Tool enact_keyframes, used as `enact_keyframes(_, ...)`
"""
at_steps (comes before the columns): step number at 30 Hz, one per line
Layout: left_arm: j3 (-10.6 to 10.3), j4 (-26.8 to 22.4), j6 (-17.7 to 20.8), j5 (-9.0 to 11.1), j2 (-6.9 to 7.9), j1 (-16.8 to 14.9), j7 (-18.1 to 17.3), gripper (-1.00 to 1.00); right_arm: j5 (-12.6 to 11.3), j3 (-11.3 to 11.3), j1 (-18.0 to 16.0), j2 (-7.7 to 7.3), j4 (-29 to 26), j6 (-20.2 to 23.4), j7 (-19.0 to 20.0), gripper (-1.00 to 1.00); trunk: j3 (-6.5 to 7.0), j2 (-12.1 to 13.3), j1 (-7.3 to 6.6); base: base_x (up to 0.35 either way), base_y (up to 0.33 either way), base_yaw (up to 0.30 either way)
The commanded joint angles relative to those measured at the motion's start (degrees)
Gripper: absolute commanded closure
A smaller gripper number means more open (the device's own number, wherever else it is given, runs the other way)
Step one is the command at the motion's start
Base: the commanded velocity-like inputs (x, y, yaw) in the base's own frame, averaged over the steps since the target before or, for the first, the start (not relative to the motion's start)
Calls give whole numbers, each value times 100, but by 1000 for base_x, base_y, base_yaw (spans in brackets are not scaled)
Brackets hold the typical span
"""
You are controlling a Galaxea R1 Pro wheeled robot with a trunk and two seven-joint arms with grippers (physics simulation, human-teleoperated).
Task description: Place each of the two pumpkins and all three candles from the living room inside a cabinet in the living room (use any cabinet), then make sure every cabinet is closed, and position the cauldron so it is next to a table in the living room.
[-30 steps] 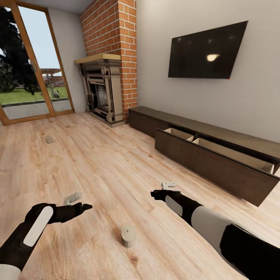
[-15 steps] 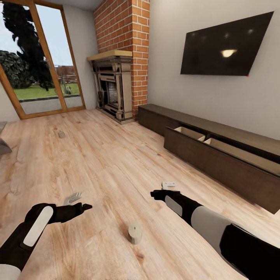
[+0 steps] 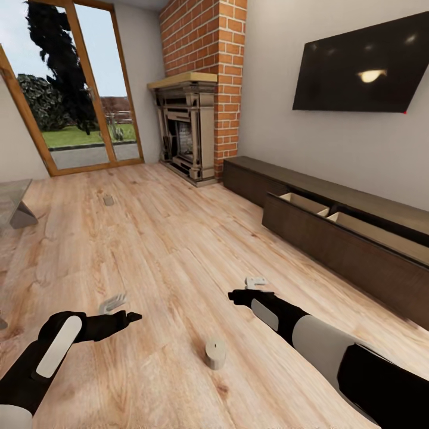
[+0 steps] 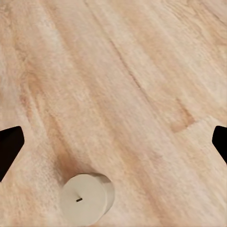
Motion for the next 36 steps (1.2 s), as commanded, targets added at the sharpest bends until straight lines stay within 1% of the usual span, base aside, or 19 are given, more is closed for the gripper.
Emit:
enact_keyframes(1,-8,-4,16,37,4,-3,32,-100,-36,40,-6,-7,-30,11,-39,-100,-6,-2,-2,-74,0,4)
enact_keyframes(9,-7,35,16,37,5,-3,33,-100,-35,41,-6,-14,-49,3,-41,-100,1,-2,-2,-79,0,39)
enact_keyframes(20,-2,96,-2,24,8,-4,74,-100,-35,46,-6,-6,-50,10,-45,-100,11,-2,-2,-22,0,265)
enact_keyframes(24,-1,137,-26,7,4,-4,454,-100,-35,50,-6,2,-50,36,-107,-100,12,-2,-2,0,0,151)
enact_keyframes(25,-1,140,-48,5,4,-4,630,-100,-38,50,-6,6,-50,43,-192,-100,12,-2,-2,0,0,54)
enact_keyframes(27,-4,143,-189,4,-1,-4,1050,-100,-41,49,-6,42,-51,57,-479,-100,12,-2,-2,0,0,28)
enact_keyframes(28,-5,143,-243,3,-2,-2,1162,-100,-42,49,-6,59,-53,61,-557,-100,12,-2,-2,0,0,18)
enact_keyframes(29,-9,144,-351,3,-3,-3,1387,-100,-41,50,-6,96,-58,67,-708,-100,12,-2,-2,0,0,11)
enact_keyframes(30,-13,145,-481,4,-4,-2,1684,-100,-41,50,-6,158,-62,82,-879,-100,12,-2,-2,0,0,6)
enact_keyframes(31,-15,145,-512,7,-3,-2,1766,-100,-42,50,-6,180,-63,102,-919,-100,12,-2,-2,0,0,5)
enact_keyframes(32,-19,137,-556,15,-2,-3,1903,-100,-42,50,-6,240,-65,208,-983,-100,12,-2,-2,0,0,3)
enact_keyframes(33,-23,131,-571,16,-3,-3,1954,-100,-43,50,-6,268,-65,266,-1007,-100,12,-2,-2,0,0,2)
enact_keyframes(36,-67,95,-622,7,-40,-4,2118,-100,-59,46,-6,505,-60,787,-1093,-100,12,-2,-2,0,0,1)
